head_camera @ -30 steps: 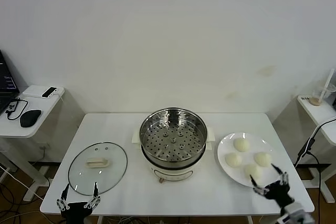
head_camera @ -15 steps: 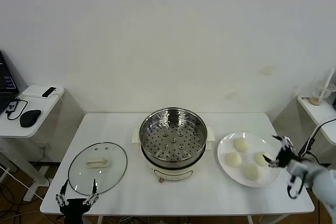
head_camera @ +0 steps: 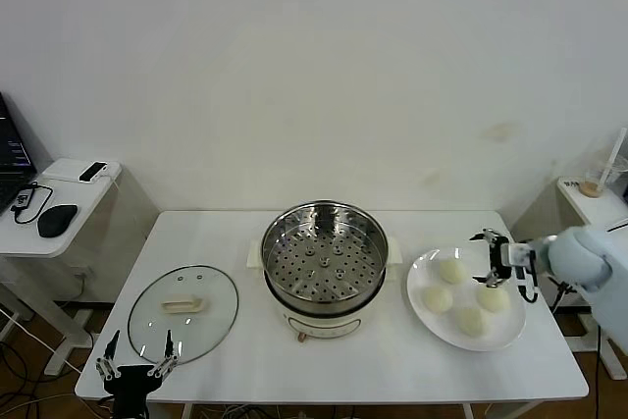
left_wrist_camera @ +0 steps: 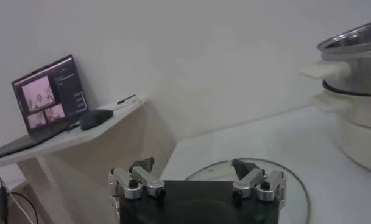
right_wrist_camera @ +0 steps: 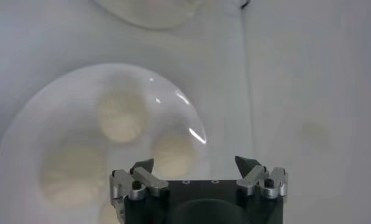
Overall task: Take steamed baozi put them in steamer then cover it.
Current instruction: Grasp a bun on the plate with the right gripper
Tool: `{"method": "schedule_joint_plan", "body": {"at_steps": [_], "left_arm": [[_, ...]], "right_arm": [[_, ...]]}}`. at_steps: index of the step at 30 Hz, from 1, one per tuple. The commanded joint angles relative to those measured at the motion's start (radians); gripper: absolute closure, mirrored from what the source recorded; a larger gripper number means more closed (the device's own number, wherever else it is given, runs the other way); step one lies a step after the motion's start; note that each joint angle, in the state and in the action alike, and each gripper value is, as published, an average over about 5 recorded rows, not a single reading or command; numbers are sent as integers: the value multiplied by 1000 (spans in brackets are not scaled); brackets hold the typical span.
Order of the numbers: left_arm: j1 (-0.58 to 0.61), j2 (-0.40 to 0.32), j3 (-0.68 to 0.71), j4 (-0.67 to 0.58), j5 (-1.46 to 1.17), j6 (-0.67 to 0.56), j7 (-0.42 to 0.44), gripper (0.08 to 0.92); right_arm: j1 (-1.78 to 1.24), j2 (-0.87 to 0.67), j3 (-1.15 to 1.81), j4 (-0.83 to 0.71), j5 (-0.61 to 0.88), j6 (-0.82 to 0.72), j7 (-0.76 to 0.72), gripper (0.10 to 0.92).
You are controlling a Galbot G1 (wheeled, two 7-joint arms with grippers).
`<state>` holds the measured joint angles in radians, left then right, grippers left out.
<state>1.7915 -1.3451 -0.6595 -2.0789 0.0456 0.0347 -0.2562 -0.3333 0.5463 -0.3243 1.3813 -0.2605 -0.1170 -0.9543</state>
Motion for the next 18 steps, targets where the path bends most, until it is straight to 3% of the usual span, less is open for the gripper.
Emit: {"method": "schedule_joint_plan", "body": {"at_steps": [1,18], "left_arm": [[-5,-1,-6,1,2,1,2,177],[-23,-1,-45,20,-20,0,-5,177]], "right_arm": [[261,39,-265,-165,-1,28,-99,203],[231,298,-241,-431,-119,35,-51,203]]}}
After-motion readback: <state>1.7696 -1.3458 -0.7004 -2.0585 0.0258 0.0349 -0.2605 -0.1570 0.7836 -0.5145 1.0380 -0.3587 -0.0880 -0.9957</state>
